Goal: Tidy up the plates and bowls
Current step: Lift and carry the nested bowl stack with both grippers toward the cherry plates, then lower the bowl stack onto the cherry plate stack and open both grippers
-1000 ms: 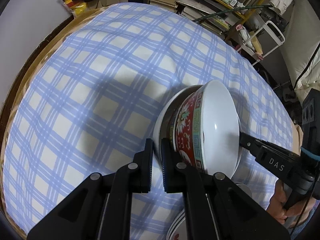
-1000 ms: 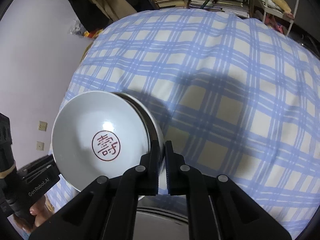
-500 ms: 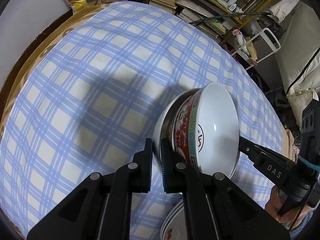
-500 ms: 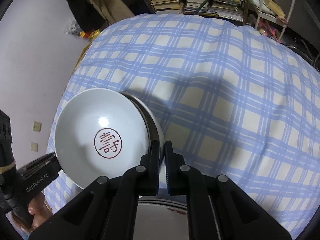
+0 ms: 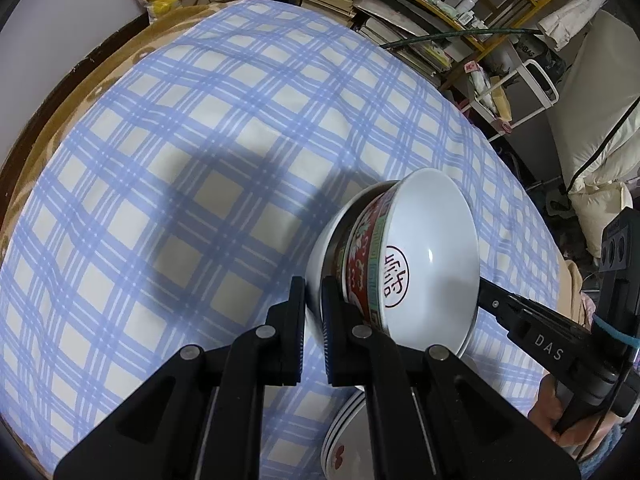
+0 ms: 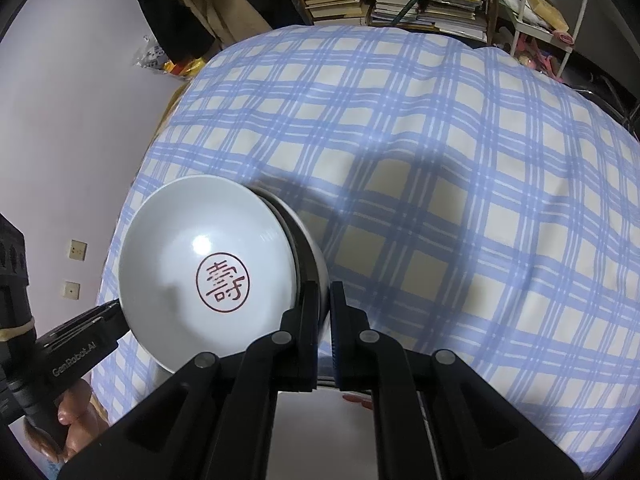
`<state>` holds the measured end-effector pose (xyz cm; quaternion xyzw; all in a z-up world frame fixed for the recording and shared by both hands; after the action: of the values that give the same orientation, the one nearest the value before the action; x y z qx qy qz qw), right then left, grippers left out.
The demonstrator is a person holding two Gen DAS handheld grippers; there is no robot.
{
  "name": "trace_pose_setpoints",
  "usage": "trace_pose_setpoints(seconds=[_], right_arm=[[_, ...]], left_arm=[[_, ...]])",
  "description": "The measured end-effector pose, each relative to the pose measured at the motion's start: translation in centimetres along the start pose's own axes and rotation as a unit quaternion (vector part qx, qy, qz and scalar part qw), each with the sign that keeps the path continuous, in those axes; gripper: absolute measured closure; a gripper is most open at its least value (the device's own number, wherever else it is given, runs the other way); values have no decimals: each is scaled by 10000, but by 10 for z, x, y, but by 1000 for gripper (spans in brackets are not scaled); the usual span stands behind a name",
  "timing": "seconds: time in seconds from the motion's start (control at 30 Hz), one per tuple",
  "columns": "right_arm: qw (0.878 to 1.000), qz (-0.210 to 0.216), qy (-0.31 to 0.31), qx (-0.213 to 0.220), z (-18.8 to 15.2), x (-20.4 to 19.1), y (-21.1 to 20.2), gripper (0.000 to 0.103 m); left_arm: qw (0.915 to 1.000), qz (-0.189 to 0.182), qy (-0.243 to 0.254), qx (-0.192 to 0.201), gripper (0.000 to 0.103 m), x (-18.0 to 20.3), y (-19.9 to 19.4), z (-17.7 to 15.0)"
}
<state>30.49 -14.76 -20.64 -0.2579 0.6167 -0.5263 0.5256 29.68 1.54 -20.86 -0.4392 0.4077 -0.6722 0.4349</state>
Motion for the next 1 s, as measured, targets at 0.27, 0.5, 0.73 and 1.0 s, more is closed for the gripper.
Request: trace_pose_setpoints(seconds=[0.27, 0.5, 0.73, 1.0], right_arm=[[10000, -3, 6, 50, -1, -4, -11, 94], [10000, 6, 3, 90, -8, -6, -25, 95], [9998, 120, 135, 20, -26, 0, -42, 96], [9996, 120, 218, 152, -55, 22, -64, 96]], left_arm=[[10000, -80, -46, 28, 97, -1, -8, -2], [9997, -203, -110, 110, 97, 1, -26, -5], [9992, -147, -20, 373, 96, 16, -55, -11], [9994, -311, -69, 164, 97, 38, -42, -53]])
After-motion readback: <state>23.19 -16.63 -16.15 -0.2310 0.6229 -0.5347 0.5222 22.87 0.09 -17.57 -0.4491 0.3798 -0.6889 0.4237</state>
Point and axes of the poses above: each gripper's, at about its wrist camera, not at the fingertips, and y roughly the way its jaws point, x to its right, z to its top, the point moved 8 cm from there along y, roughly the way its jaws point, and after that the axes turned 14 degrees about y, right-handed, at the moved point
